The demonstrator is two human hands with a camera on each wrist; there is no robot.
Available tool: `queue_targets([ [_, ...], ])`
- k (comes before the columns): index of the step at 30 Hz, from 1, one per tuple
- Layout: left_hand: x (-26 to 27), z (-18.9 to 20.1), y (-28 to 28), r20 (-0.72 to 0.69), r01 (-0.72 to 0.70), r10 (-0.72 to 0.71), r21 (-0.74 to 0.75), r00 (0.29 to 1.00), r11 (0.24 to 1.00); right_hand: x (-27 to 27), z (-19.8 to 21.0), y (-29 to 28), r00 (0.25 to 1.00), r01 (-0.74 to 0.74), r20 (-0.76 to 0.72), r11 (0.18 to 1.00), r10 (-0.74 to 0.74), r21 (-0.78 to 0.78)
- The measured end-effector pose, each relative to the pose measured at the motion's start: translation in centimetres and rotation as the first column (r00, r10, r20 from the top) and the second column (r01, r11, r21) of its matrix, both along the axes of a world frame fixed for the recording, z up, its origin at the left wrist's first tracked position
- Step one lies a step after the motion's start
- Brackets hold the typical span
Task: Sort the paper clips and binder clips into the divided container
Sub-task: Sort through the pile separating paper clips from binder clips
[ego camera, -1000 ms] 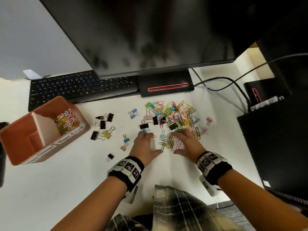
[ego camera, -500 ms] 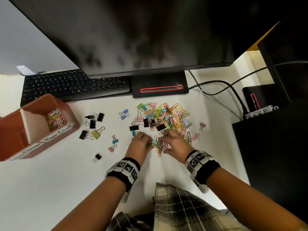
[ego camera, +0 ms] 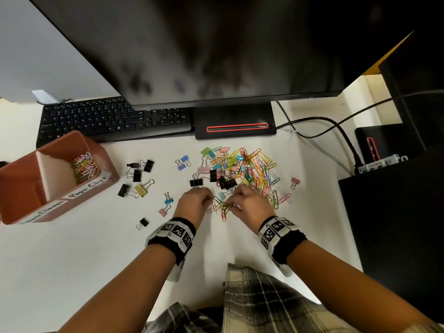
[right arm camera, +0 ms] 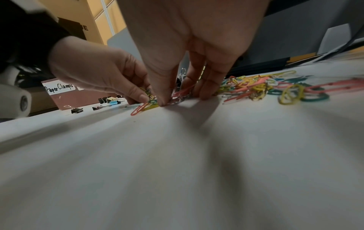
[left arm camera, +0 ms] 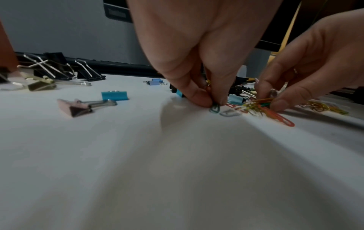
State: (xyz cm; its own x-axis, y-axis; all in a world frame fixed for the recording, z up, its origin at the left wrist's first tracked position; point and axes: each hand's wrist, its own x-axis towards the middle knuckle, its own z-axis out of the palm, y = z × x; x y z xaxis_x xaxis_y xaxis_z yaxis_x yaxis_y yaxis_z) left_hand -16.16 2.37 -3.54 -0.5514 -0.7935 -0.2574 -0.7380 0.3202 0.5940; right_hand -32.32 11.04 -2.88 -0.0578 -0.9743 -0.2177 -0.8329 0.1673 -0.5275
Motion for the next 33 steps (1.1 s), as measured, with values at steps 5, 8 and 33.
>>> queue_targets([
  [5, 0.4, 0.4, -0.2, -0.046, -0.042, 0.044, 0.05, 0.998, 0.998, 0.3, -0.6, -0.2, 0.977, 0.112, 0.182, 0.994, -0.112, 0.008],
  [8, 1.4, 1.6, -0.4, -0.102, -0.068, 0.076, 0.073, 0.992, 0.995, 0.1, -0.2, 0.0, 0.948, 0.167, 0.279, 0.986, -0.155, -0.019],
  [33, 22.9, 11.6, -16.3, -0.058, -0.514, 0.526, 0.145, 0.849, 0.846, 23.5, 9.3, -21.7, 0.911, -0.259, 0.321, 0.965, 0.26, -0.046],
])
